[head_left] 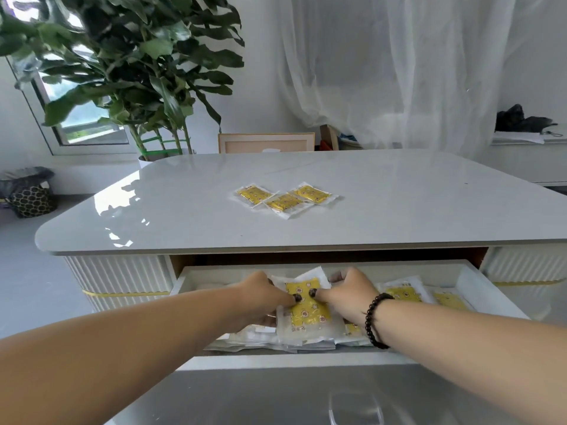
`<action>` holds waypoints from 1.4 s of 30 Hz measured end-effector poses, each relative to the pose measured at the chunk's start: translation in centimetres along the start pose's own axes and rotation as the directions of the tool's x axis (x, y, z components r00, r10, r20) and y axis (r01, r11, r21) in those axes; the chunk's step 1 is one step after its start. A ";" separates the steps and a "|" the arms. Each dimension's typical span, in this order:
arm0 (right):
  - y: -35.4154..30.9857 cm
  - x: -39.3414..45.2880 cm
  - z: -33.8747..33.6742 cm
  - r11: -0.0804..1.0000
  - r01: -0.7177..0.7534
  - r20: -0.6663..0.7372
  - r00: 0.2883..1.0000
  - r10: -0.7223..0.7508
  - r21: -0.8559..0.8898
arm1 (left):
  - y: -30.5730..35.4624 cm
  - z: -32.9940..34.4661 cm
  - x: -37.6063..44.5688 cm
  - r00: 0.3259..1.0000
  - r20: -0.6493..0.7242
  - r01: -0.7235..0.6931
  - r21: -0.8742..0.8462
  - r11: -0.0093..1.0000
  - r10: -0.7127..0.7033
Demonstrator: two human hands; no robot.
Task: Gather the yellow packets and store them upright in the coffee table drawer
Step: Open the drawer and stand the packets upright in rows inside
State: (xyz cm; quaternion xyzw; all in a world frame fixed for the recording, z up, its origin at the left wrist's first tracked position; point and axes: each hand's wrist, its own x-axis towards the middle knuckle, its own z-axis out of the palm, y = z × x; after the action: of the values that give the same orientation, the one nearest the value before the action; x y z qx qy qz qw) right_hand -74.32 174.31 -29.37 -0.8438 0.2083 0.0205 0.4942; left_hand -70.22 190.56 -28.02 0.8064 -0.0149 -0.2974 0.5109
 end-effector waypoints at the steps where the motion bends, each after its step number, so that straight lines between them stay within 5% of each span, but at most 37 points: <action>1: 0.4 0.4 0.4 1.000 -0.016 0.012 1.000 0.016 -0.009 | -0.4 0.0 0.7 1.000 -0.014 0.008 0.024 1.000 -0.008; 10: 1.5 4.9 2.2 0.977 -0.049 0.079 0.995 0.066 -0.207 | -2.2 0.6 6.5 0.991 -0.136 0.034 0.304 0.952 0.008; 21: 2.1 6.2 3.2 0.878 0.078 0.042 0.997 -0.066 -0.473 | -2.4 1.2 7.7 0.973 -0.192 0.019 0.616 0.788 0.126; 34: -0.6 4.5 0.7 0.808 0.218 0.069 0.974 -0.217 -0.547 | 1.7 -1.3 3.7 0.934 -0.209 -0.188 0.405 0.895 0.291; 42: -4.5 2.4 -3.4 0.907 0.277 0.091 0.961 -0.261 -0.316 | 5.1 -3.6 2.3 0.890 -0.310 -0.294 0.173 0.940 0.335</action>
State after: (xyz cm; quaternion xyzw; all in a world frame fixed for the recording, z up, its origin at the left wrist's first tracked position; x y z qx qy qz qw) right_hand -71.08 172.59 -24.51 -0.9336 0.0720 0.0062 0.3509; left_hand -65.10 190.24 -23.76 0.8615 -0.0765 -0.0679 0.4974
